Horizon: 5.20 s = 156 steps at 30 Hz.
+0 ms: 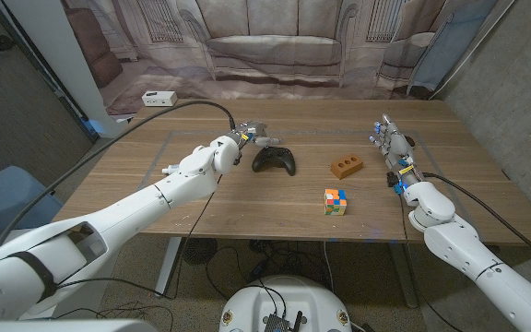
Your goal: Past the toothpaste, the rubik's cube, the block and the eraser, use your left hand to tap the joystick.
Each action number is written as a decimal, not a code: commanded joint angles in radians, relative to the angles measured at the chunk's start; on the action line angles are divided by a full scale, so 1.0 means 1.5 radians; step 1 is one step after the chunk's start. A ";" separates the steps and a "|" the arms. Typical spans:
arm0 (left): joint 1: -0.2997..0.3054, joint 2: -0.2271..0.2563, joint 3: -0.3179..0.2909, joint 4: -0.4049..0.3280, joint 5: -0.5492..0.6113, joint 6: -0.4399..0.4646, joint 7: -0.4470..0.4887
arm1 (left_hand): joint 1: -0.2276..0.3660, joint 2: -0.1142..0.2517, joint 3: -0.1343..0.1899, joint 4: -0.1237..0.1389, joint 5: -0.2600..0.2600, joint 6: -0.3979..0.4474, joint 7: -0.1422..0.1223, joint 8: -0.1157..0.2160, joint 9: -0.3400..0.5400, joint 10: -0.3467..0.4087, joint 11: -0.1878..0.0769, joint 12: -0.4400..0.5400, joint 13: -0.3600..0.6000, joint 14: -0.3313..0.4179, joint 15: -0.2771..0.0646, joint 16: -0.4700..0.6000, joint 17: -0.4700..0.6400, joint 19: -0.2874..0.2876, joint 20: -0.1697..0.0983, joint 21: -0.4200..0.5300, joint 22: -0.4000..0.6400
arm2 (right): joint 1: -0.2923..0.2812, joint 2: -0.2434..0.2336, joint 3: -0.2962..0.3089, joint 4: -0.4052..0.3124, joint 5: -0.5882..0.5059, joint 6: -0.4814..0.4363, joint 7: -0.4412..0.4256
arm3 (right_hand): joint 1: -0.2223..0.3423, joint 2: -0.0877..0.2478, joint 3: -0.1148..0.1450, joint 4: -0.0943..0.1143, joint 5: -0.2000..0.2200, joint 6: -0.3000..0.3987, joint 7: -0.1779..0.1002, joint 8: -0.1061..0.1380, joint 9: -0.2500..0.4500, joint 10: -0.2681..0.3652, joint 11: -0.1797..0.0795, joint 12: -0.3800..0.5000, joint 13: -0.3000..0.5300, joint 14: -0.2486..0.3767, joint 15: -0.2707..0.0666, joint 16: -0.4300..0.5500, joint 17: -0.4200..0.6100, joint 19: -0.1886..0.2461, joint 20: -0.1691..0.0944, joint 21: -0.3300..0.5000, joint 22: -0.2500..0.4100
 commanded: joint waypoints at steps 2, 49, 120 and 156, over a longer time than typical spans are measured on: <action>0.009 0.006 -0.009 -0.022 0.008 0.009 0.010 | 0.005 0.000 0.002 -0.002 -0.003 -0.004 -0.002 -0.003 0.004 0.003 0.001 0.000 0.002 0.007 0.000 -0.001 0.002 0.000 0.005 -0.003 0.001 | 0.000 0.000 0.002 0.000 0.004 0.001 0.003 | 0.002 0.007 0.000 -0.001 0.000 0.003 -0.002 0.002 0.004 -0.001 0.004 -0.002 0.004 -0.001 0.003 0.000 0.002 0.001 0.000 -0.001 0.002; 0.052 0.026 -0.048 -0.056 -0.017 0.005 0.044 | -0.005 -0.004 0.007 -0.005 -0.010 -0.613 -0.116 -0.028 0.002 -0.062 0.015 -0.016 0.006 -0.013 0.031 -0.004 0.004 0.007 0.015 -0.002 0.002 | -0.005 0.000 -0.001 -0.005 -0.004 0.007 0.003 | 0.002 0.008 -0.001 -0.001 0.000 0.004 -0.004 0.002 0.004 0.002 0.003 -0.001 0.004 0.000 0.004 0.000 0.003 0.001 0.001 -0.001 0.002; 0.231 0.080 -0.280 -0.097 -0.420 -0.210 0.160 | -0.007 -0.006 0.011 -0.010 -0.010 -0.573 -0.050 -0.006 0.000 -0.021 0.018 0.003 0.005 0.007 0.018 0.002 0.003 0.004 -0.006 -0.003 0.003 | 0.018 0.002 -0.002 0.020 0.001 0.024 0.033 | 0.004 0.009 -0.002 -0.002 0.001 0.005 -0.003 0.002 0.004 0.007 -0.009 0.000 0.004 0.005 -0.003 0.001 0.002 0.006 -0.003 0.001 0.002; 0.290 0.061 -0.354 -0.005 -0.635 -0.419 0.118 | -0.014 -0.009 0.009 -0.008 -0.011 -0.576 -0.035 -0.013 -0.001 -0.018 0.034 0.001 0.003 0.016 0.028 0.002 0.003 0.024 -0.017 0.003 0.002 | 0.013 -0.001 -0.004 0.014 -0.012 0.029 0.024 | 0.005 0.007 -0.004 -0.003 0.000 0.014 -0.008 0.005 0.004 0.021 -0.011 0.004 0.004 0.017 -0.014 0.004 0.001 0.017 -0.014 0.003 0.002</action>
